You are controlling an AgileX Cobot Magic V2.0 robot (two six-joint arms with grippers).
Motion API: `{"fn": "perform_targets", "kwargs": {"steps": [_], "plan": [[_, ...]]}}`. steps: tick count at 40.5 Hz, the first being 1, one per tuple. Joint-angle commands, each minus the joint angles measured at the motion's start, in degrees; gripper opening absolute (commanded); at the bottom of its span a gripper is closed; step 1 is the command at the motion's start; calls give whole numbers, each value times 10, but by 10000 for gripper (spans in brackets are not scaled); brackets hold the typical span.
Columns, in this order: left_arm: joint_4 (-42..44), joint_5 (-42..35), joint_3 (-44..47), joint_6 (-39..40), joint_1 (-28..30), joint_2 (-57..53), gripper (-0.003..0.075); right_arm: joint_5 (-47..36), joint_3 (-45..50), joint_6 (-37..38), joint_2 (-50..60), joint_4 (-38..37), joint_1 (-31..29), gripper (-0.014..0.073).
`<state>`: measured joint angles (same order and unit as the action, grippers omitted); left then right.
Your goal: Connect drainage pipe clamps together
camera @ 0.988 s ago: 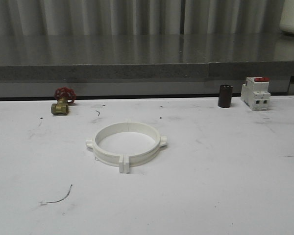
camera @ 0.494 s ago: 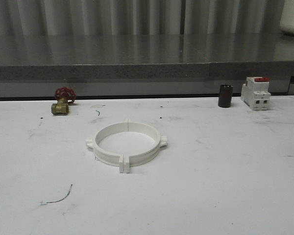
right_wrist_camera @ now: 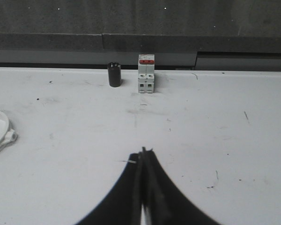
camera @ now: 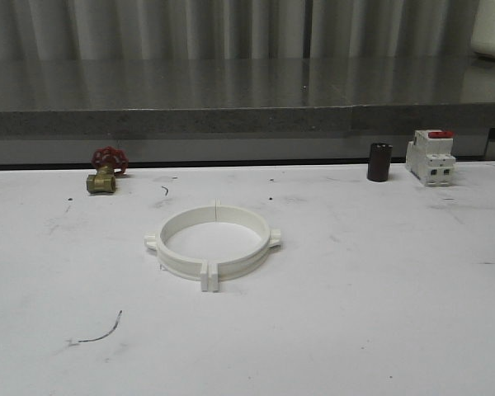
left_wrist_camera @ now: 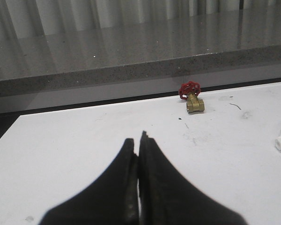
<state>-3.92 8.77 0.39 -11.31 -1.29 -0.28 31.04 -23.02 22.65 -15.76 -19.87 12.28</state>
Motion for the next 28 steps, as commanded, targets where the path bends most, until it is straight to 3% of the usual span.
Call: {"fn": "perform_targets", "kwargs": {"steps": [1, 13, 20, 28], "plan": [[-6, -42, 1, -2, 1, -11, -20, -69, 9, -17, 5, -12, -11, -62], [-6, -42, 1, -2, 1, -11, -20, -216, 182, -205, 98, 163, -107, -62], [-6, -42, 1, -2, 1, -11, -20, -231, 246, -214, 160, 213, -124, -62], [-6, -42, 1, -2, 1, -11, -20, -215, 245, -214, 173, 213, -124, -62]]}}
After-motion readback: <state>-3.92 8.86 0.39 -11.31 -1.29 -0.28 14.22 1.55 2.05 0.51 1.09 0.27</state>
